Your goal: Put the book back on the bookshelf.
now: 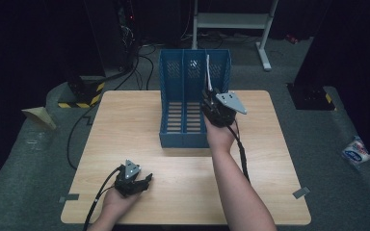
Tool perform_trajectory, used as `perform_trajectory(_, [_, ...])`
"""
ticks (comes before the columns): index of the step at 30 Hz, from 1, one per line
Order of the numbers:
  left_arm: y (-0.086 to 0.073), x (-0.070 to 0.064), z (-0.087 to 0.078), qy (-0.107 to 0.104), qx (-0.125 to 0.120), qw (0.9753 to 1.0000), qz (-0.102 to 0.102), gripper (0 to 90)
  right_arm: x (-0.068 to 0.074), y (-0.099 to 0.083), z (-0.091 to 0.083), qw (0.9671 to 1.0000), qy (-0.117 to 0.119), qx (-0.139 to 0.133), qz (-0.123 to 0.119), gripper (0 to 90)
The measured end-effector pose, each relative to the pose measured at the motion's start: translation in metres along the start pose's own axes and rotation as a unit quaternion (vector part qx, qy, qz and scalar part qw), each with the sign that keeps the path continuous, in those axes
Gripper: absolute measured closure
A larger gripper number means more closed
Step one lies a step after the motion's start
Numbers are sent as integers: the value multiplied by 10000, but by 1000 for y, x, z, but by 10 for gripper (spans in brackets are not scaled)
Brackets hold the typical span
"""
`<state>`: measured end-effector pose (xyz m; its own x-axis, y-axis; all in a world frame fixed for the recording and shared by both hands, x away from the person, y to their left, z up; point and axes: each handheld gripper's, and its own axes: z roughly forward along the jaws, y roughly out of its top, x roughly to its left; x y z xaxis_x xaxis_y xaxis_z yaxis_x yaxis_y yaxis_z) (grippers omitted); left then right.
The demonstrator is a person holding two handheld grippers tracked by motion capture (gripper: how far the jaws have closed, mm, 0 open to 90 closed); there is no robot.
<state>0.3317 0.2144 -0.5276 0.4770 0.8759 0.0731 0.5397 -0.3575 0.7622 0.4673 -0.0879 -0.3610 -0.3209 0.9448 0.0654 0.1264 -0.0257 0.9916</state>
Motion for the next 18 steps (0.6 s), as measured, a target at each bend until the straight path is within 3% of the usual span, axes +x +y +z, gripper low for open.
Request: perform_trajectory(18, [0, 0, 0, -4, -3, 10000, 2, 353, -2, 0, 3, 9999, 73, 86, 11, 497])
